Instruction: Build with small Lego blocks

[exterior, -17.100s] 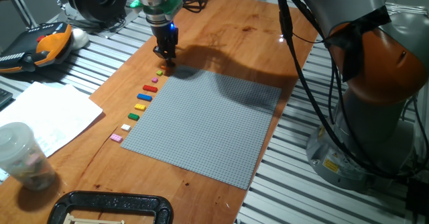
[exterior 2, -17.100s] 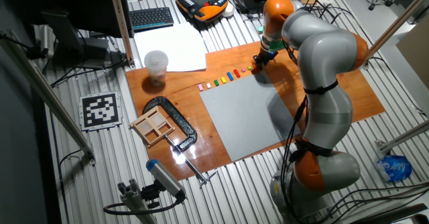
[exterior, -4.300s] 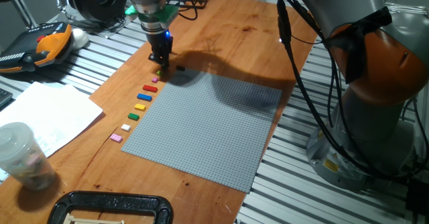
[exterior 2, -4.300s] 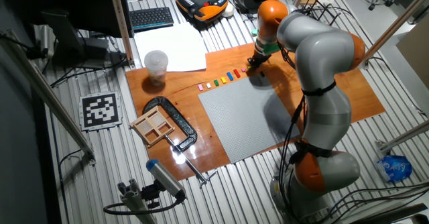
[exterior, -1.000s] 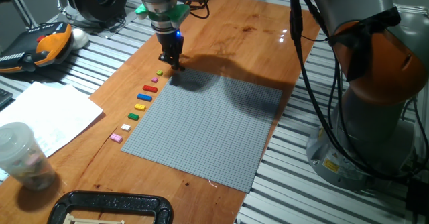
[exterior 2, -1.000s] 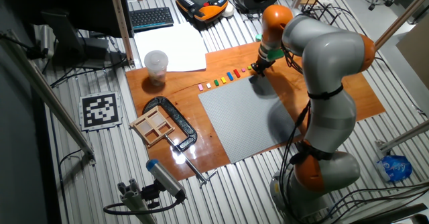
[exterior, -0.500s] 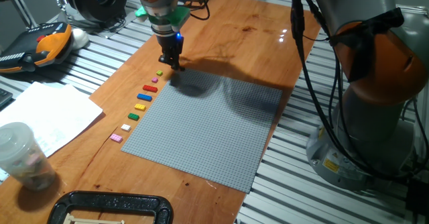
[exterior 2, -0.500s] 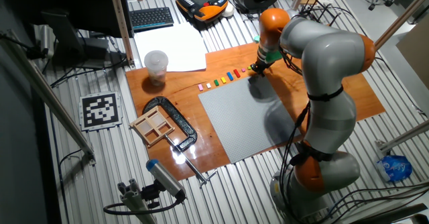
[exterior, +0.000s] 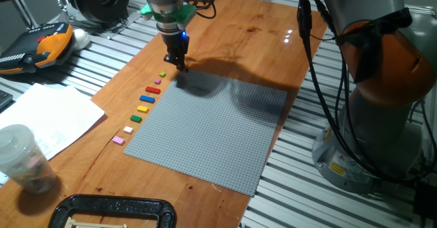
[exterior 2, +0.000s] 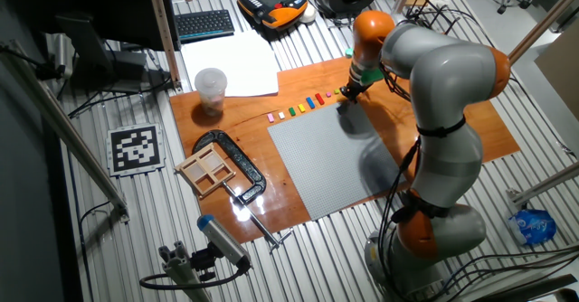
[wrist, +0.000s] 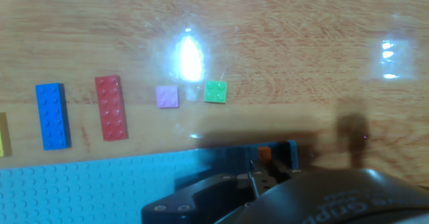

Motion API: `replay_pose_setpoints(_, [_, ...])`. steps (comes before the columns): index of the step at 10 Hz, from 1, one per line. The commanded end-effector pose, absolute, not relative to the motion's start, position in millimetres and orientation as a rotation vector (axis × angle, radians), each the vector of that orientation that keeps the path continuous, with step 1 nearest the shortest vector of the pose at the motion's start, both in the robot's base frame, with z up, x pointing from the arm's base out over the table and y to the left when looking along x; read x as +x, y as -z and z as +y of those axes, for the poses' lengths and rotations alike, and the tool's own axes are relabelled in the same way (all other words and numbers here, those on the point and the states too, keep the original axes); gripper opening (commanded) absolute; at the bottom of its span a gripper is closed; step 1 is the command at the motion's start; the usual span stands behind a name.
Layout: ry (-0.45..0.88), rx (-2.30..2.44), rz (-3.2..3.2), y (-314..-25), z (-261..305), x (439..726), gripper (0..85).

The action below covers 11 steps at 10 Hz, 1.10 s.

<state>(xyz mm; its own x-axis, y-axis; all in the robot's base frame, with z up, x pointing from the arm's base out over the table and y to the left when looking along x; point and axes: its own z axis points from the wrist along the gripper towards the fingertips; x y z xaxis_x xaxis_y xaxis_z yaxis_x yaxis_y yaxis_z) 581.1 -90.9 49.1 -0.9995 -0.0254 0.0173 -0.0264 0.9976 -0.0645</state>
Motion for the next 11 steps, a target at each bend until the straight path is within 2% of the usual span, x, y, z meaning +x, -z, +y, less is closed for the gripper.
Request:
replay_pose_setpoints(1, [-0.105,0.046,-3.128,-46.0,-93.8,579.7,0.0])
replay_pose_setpoints(11, [-0.089,0.034,-3.134,-36.8,-95.9,576.4,0.0])
